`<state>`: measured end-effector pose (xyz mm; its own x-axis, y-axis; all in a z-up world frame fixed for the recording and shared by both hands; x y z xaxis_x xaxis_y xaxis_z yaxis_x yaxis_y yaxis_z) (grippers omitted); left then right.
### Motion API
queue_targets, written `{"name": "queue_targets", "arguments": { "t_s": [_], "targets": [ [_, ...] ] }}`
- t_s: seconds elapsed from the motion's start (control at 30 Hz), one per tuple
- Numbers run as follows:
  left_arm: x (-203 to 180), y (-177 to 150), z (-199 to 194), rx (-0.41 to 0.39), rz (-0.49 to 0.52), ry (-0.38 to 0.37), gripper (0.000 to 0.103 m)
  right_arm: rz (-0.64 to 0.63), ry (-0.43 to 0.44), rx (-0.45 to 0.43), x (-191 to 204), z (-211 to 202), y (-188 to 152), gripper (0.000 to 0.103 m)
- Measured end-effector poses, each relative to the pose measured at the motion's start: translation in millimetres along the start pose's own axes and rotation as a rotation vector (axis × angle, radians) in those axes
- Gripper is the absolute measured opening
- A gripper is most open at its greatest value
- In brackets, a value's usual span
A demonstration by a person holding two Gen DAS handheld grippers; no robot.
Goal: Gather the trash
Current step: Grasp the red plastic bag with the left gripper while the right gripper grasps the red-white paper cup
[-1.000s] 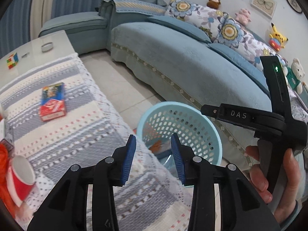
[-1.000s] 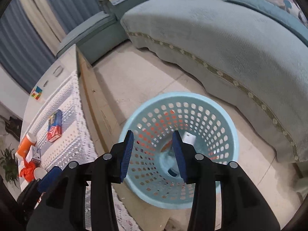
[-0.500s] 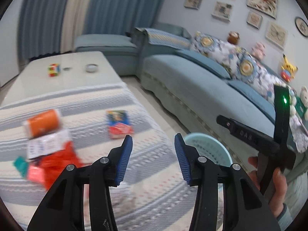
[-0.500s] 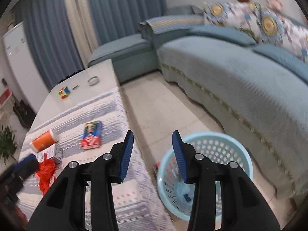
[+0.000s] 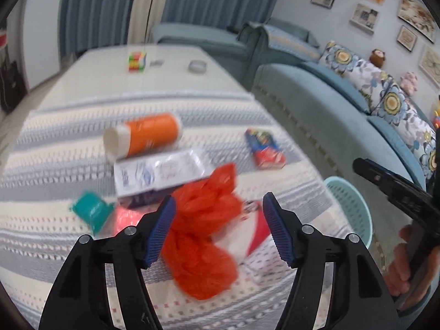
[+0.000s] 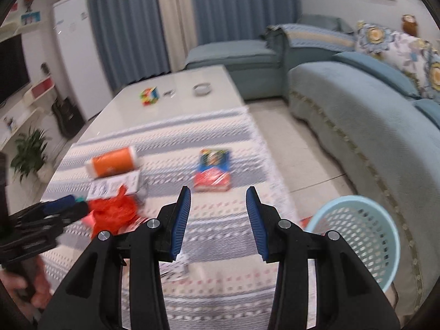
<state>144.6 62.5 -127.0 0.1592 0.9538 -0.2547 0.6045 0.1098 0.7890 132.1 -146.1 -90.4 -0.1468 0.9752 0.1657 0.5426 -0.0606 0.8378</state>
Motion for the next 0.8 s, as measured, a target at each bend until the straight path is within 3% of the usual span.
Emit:
{"name": "queue_targets", "arguments": {
  "t_s": [0.3,0.43,0.53,0.8],
  "targets": [
    [11.9,-17.9,35.3,0.057,-0.035,-0.031,0.067,-0.068,0.100,0.126,48.3,28.9,-45.1,0.039],
    [14.9,-17.0,40.6,0.079,-0.016,0.003,0.055,-0.115,0.116,0.150,67.6,33.6,-57.6,0.039],
    [18.0,-17.6,43.0,0.079,-0.029,-0.005,0.055,-0.126,0.124,0.153,77.3,35.2,-60.9,0.044],
    [20.0,-22.7,51.3,0.089,-0.027,-0.002,0.065,-0.122,0.117,0.156,75.4,38.3,-60.0,0.048]
  ]
}}
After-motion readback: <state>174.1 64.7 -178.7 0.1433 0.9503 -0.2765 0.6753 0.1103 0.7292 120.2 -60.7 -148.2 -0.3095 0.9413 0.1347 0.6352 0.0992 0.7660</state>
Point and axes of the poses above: each gripper's, at about its wrist camera, not at the fingertips, and z roughly the way its jaws point, x to its left, y to its top, the point moved 8 cm from there along z, roughly the way its jaws point, and after that the axes turned 12 degrees about -x, right-handed, at the moved point
